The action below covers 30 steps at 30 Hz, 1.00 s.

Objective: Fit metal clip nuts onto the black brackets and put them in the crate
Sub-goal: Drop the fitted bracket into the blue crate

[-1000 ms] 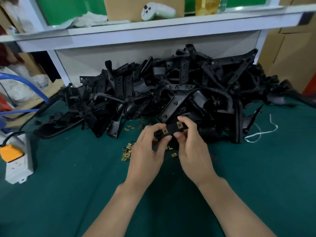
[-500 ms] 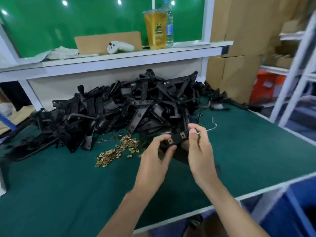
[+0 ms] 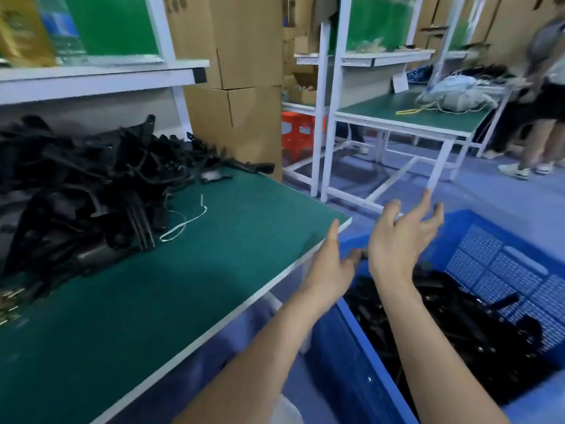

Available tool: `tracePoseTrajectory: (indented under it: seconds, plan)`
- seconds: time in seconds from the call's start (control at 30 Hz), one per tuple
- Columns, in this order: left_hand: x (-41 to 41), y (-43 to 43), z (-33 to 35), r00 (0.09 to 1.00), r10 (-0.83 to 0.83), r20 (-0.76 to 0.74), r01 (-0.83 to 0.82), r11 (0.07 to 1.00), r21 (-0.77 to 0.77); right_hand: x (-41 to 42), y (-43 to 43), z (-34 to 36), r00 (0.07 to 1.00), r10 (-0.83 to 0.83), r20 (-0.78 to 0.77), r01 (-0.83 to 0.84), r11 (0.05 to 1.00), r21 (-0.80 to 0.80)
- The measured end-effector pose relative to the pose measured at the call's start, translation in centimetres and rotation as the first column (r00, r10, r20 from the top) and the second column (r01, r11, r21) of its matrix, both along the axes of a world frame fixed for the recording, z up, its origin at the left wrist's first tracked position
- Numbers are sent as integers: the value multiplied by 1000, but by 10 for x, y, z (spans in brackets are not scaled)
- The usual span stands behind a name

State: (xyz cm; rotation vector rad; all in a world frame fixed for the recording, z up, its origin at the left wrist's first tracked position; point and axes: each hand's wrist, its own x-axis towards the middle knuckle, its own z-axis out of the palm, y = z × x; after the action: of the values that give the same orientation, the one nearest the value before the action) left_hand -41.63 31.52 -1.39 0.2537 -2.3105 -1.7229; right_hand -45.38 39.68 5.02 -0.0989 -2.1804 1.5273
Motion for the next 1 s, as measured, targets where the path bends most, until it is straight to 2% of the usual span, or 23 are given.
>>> tracePoseTrajectory:
  seconds: [0.1, 0.2, 0.3, 0.37, 0.4, 0.43, 0.47, 0.53, 0.57, 0.63, 0.67, 0.7, 0.73, 0.8, 0.9, 0.93, 1.0]
  plan:
    - [-4, 10, -2, 999, -47, -1, 47, 999, 12, -3, 15, -6, 996, 21, -83, -16, 998, 54]
    - [9, -7, 7, 999, -7, -53, 9, 999, 37, 12, -8, -11, 973, 165, -161, -149, 983, 106]
    - [32, -44, 28, 980, 131, -147, -97, 972, 215, 37, -55, -12, 921, 348, -173, -318, 931, 180]
    - [54, -76, 42, 955, 280, -101, -213, 880, 425, 56, -92, -12, 871, 461, -168, -431, 883, 186]
    - [66, -89, 50, 944, 327, -41, -228, 738, 635, 67, -109, -11, 842, 513, -167, -486, 856, 177]
    - [80, -109, 46, 910, 410, -54, -264, 676, 688, 78, -127, -11, 809, 564, -167, -539, 824, 173]
    - [97, -126, 46, 895, 442, -66, -277, 664, 695, 90, -146, -11, 770, 616, -167, -590, 787, 180]
    - [133, -155, 52, 841, 516, -160, -409, 801, 437, 116, -181, -12, 677, 715, -173, -682, 698, 217]
    - [153, -174, 48, 818, 552, -160, -498, 820, 283, 130, -199, -13, 622, 763, -174, -725, 646, 239]
    - [198, -205, 45, 818, 555, -152, -558, 829, 23, 159, -231, -16, 494, 856, -153, -806, 517, 288]
    - [220, -219, 42, 816, 561, -142, -579, 791, -198, 172, -247, -19, 425, 896, -129, -837, 443, 322]
    - [242, -235, 33, 801, 584, -133, -578, 695, -427, 184, -261, -24, 357, 929, -96, -857, 367, 363]
    - [264, -247, 27, 776, 621, -111, -562, 601, -568, 195, -274, -29, 295, 954, -59, -865, 293, 407]
    - [305, -266, 18, 671, 726, -148, -585, 397, -708, 213, -295, -42, 221, 975, -3, -848, 193, 494]
    - [354, -290, 3, 513, 848, -133, -506, 173, -845, 225, -320, -59, 245, 969, 23, -778, 182, 602]
    - [364, -298, 0, 468, 879, -89, -476, 166, -864, 226, -328, -63, 259, 966, 24, -759, 188, 623]
    - [376, -314, -8, 383, 923, 42, -443, 223, -868, 228, -343, -66, 277, 961, 11, -723, 201, 661]
